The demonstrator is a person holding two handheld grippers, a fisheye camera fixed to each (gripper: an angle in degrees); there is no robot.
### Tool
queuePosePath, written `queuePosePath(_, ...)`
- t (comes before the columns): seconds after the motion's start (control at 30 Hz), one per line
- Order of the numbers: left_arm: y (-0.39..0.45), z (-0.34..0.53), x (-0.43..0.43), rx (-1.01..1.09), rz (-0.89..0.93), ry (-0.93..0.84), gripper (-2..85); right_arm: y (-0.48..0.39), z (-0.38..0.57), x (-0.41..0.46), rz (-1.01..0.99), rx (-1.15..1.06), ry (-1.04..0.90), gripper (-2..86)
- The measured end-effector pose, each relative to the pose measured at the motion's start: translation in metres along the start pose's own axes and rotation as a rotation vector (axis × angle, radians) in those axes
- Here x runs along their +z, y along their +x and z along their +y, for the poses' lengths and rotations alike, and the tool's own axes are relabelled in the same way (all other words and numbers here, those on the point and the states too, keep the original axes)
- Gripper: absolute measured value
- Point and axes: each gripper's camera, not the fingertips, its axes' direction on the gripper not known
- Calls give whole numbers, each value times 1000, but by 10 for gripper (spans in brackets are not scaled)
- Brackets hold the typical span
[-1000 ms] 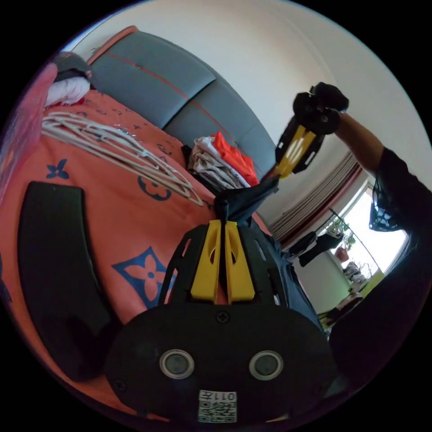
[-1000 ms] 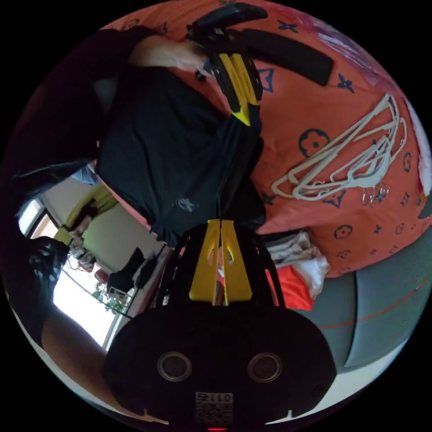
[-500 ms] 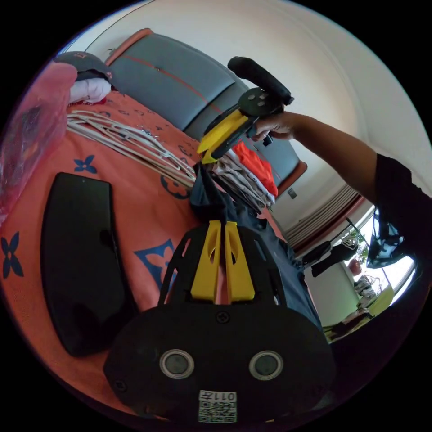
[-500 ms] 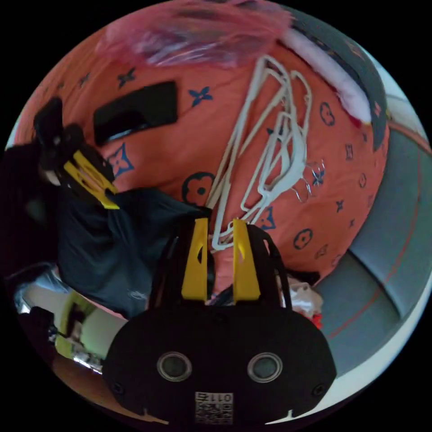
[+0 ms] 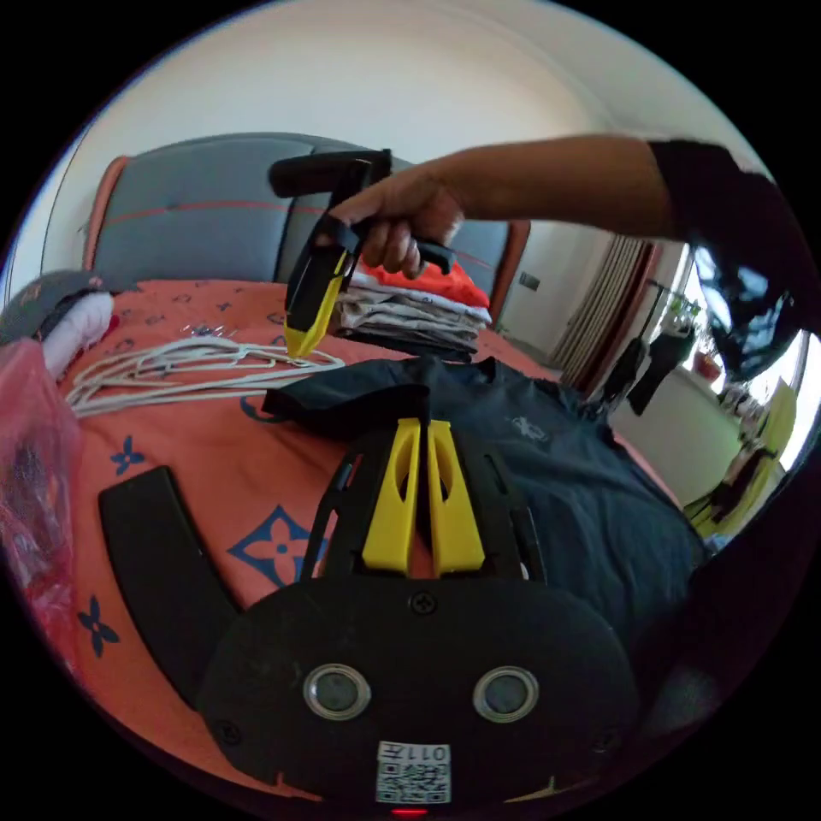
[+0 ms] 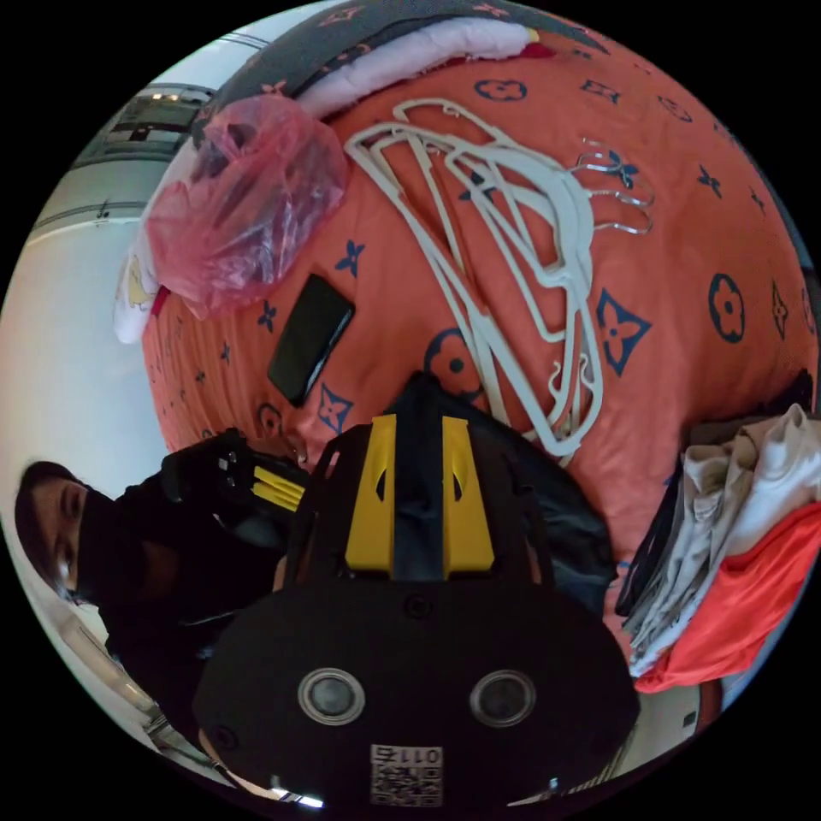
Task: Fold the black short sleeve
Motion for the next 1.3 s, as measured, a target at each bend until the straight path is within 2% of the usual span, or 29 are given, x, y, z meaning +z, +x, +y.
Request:
queuePosePath(0.13,67,13,43,158,-164,-82,1,2,11,9,12,18,-69,74)
queuePosePath(0.33,156,41,111,395,-338,-194,0,-24,17,1,237,-63,-64,80)
queuePosePath(0.43,182,55,139,465,-366,-239,0,-21,7,6,155,-75,-158,90)
queuePosePath(0.53,199,66,157,495,-355,-258,0,-18,1,11,169,-83,-222,90)
queuePosePath(0.83,238,92,208,619,-343,-387,0,9,9,-7,12,-110,-265,53)
queuePosePath(1.17,251,98,225,674,-371,-397,1,0,33,-5,-243,-196,-118,19)
queuePosePath(1.3,244,91,222,656,-353,-394,1,-20,35,1,-223,-230,-157,18)
